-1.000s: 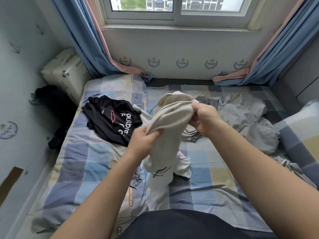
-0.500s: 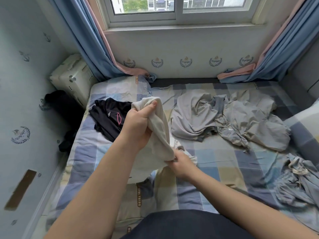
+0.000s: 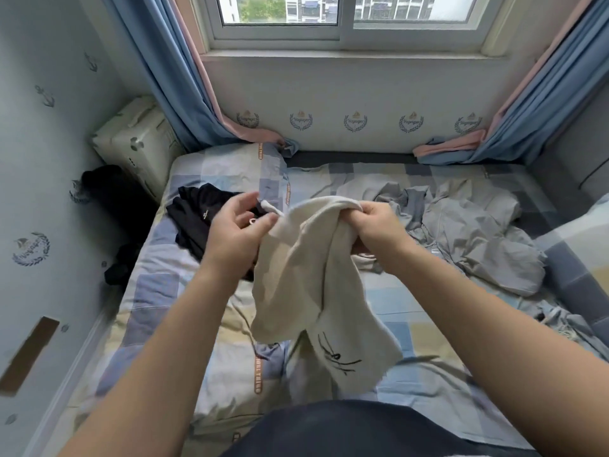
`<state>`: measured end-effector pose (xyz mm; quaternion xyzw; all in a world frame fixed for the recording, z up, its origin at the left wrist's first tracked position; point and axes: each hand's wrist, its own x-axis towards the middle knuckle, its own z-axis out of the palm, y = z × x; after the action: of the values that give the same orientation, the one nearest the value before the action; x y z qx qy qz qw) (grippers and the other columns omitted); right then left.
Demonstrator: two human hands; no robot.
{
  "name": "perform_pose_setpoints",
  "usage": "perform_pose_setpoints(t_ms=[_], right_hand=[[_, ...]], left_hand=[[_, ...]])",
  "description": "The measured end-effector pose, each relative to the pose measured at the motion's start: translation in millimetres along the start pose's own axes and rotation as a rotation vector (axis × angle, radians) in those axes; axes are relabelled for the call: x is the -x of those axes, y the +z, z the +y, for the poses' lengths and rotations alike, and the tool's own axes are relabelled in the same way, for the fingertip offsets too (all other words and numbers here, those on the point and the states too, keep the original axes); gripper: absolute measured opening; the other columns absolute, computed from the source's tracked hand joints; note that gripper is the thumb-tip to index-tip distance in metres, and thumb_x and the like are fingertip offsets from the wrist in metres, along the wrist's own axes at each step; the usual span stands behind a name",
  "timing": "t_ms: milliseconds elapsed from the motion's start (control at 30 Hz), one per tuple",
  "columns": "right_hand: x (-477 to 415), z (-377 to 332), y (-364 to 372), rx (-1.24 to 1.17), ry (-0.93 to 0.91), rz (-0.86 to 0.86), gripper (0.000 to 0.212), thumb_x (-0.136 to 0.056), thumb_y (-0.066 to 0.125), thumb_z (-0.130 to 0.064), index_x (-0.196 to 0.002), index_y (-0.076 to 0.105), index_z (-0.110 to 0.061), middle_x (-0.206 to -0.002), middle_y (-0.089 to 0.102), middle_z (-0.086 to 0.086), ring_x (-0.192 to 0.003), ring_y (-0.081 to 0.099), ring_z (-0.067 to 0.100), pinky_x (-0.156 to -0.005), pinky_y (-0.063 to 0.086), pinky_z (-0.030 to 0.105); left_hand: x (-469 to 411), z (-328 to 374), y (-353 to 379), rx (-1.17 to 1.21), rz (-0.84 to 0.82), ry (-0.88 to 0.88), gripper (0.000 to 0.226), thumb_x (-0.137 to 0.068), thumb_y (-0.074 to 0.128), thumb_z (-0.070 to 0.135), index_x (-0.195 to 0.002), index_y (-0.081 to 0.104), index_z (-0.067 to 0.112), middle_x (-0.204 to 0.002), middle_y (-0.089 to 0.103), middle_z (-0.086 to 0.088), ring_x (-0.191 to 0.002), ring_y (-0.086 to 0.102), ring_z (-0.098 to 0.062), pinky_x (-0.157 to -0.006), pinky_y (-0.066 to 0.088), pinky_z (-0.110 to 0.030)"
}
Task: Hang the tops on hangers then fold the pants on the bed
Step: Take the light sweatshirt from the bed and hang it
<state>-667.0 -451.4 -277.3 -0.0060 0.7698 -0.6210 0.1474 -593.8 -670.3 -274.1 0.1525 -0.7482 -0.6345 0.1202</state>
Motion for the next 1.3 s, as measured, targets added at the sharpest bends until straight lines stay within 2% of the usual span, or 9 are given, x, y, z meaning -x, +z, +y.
perform_pose_setpoints(t_ms=[100,200,300,467,733,833,967,1133,1300], right_hand=[[1.1,-24.9,2.4,-0.123,0.061,-0.01,0.022,-0.102,0.05,-0.014,-0.092,0.069,-0.009,-0.084,0.067,0.014,-0.07,0.069,0.026,-0.054,0.059,0.034],[5.9,-48.0,6.1,-0.274,0.055,-0.052,0.025,-0.104,0.045,-0.011,-0.093,0.068,-0.008,-0.077,0.071,0.012,-0.065,0.072,0.026,-0.053,0.059,0.035],[12.3,-65.5,7.8,-0.395,0.029,-0.094,0.024,-0.105,0.043,-0.009,-0.097,0.065,-0.003,-0.073,0.071,0.014,-0.064,0.073,0.028,-0.055,0.06,0.037],[16.8,-71.8,-2.2,-0.491,0.014,-0.091,0.021,-0.105,0.044,-0.01,-0.106,0.063,0.0,-0.094,0.07,0.023,-0.078,0.074,0.035,-0.069,0.063,0.046],[23.6,-4.4,-28.7,-0.208,0.009,-0.074,0.014,-0.1,0.059,-0.017,-0.113,0.061,-0.013,-0.108,0.076,0.004,-0.103,0.072,0.026,-0.084,0.061,0.04],[38.8,50.9,-21.3,0.061,0.005,-0.146,0.031,-0.091,0.074,-0.025,-0.118,0.059,-0.019,-0.116,0.069,0.004,-0.107,0.068,0.022,-0.089,0.058,0.033],[56.1,115.6,9.2,0.148,0.081,-0.394,0.083,-0.072,0.088,-0.033,-0.14,0.041,-0.025,-0.134,0.057,-0.003,-0.121,0.058,0.008,-0.1,0.051,0.029],[39.2,138.1,21.7,0.378,0.013,-0.161,0.013,-0.093,0.068,-0.022,-0.104,0.066,-0.028,-0.107,0.073,-0.001,-0.105,0.065,0.021,-0.09,0.053,0.036],[27.9,90.5,-3.7,0.226,-0.106,-0.091,0.022,-0.099,0.059,-0.011,-0.077,0.064,-0.011,-0.069,0.057,-0.01,-0.068,0.049,0.007,-0.062,0.039,0.032]], left_hand=[[25.5,-4.9,23.8,-0.095,-0.245,-0.007,0.025,-0.079,0.083,0.027,-0.101,0.073,0.019,-0.091,0.077,0.001,-0.088,0.074,-0.014,-0.079,0.058,-0.034],[47.4,-10.8,57.9,-0.16,-0.407,-0.109,0.067,-0.066,0.088,0.046,-0.121,0.061,0.019,-0.108,0.073,0.003,-0.095,0.073,-0.015,-0.088,0.06,-0.044],[55.0,-15.8,90.5,-0.152,-0.277,-0.083,0.078,-0.063,0.081,0.058,-0.13,0.05,0.034,-0.119,0.066,0.013,-0.104,0.066,-0.005,-0.086,0.057,-0.032],[30.1,-31.6,97.6,0.001,-0.069,-0.114,0.012,-0.096,0.059,0.026,-0.104,0.067,0.032,-0.084,0.071,0.022,-0.082,0.064,0.0,-0.067,0.047,-0.014],[17.8,-25.4,61.5,0.517,0.012,-0.342,0.023,-0.105,0.053,0.025,-0.117,0.069,0.014,-0.108,0.076,-0.013,-0.105,0.072,-0.032,-0.09,0.059,-0.044],[13.8,-11.6,43.7,0.631,0.02,-0.393,0.03,-0.107,0.049,0.027,-0.124,0.064,0.008,-0.109,0.075,-0.016,-0.103,0.073,-0.03,-0.076,0.061,-0.037],[13.9,9.8,25.7,0.719,-0.018,-0.464,0.043,-0.107,0.047,0.037,-0.134,0.06,0.006,-0.123,0.07,-0.018,-0.111,0.07,-0.03,-0.099,0.055,-0.045],[4.3,23.1,12.5,0.746,-0.042,-0.45,0.046,-0.105,0.049,0.04,-0.13,0.061,0.003,-0.121,0.072,-0.017,-0.109,0.071,-0.03,-0.103,0.053,-0.045],[-20.8,9.5,-16.5,0.29,0.151,-0.275,0.04,-0.088,0.068,0.045,-0.115,0.069,0.017,-0.113,0.075,-0.01,-0.106,0.072,-0.028,-0.091,0.058,-0.046]])
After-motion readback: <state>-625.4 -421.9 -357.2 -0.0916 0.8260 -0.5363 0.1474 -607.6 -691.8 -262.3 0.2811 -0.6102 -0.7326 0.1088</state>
